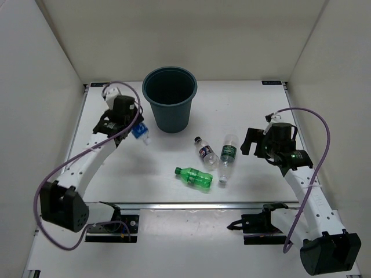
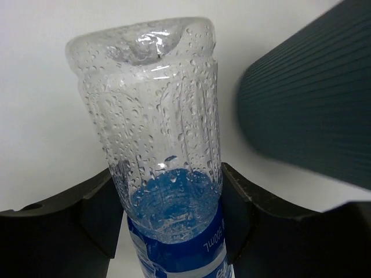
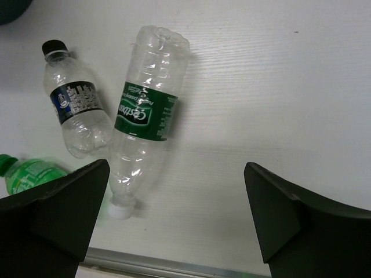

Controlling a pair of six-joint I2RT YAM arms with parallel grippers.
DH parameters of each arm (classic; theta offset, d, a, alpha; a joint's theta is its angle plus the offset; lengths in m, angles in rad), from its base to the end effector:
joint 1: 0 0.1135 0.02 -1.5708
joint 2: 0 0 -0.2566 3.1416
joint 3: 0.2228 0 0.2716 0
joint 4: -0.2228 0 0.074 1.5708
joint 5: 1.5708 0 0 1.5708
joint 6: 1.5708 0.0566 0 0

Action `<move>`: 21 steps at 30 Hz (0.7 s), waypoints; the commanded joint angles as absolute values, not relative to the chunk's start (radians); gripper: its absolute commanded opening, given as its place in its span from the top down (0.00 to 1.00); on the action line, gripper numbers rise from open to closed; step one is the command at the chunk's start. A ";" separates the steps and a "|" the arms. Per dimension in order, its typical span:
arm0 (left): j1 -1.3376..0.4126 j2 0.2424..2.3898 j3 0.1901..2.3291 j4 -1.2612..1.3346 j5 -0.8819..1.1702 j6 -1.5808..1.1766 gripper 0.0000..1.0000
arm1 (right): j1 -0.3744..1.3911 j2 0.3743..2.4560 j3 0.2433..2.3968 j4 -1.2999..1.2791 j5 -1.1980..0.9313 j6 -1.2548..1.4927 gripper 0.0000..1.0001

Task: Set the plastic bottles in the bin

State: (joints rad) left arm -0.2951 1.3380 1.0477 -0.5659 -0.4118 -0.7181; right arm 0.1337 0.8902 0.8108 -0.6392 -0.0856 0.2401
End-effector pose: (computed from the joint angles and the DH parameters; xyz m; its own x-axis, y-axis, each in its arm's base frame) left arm 0.3073 -0.0697 0.2498 -0.5545 -0.4616 -0.6924 -0.4638 0.8623 -0.2035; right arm 0.2228 0.0349 0.2659 -0.6805 0.1475 -0.7178 -0.0358 0.9717 0.2337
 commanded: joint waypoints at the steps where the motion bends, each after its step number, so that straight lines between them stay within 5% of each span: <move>1: -0.380 1.209 1.234 -0.421 -0.561 -0.545 0.39 | 0.120 0.885 0.776 -0.577 -0.111 0.241 0.01; 7: -0.471 1.400 1.472 -0.070 -0.644 -0.284 0.33 | 0.153 0.922 0.756 -0.543 -0.077 0.252 0.01; 10: -0.465 1.563 1.584 0.059 -0.611 -0.223 0.21 | 0.160 0.916 0.733 -0.497 -0.104 0.244 0.01; 17: -0.446 1.827 1.786 0.056 -0.520 -0.235 0.14 | 0.169 0.953 0.713 -0.454 -0.100 0.281 0.01; 21: -0.479 1.882 1.870 0.000 -0.523 -0.227 0.01 | 0.181 0.992 0.735 -0.451 -0.069 0.285 0.01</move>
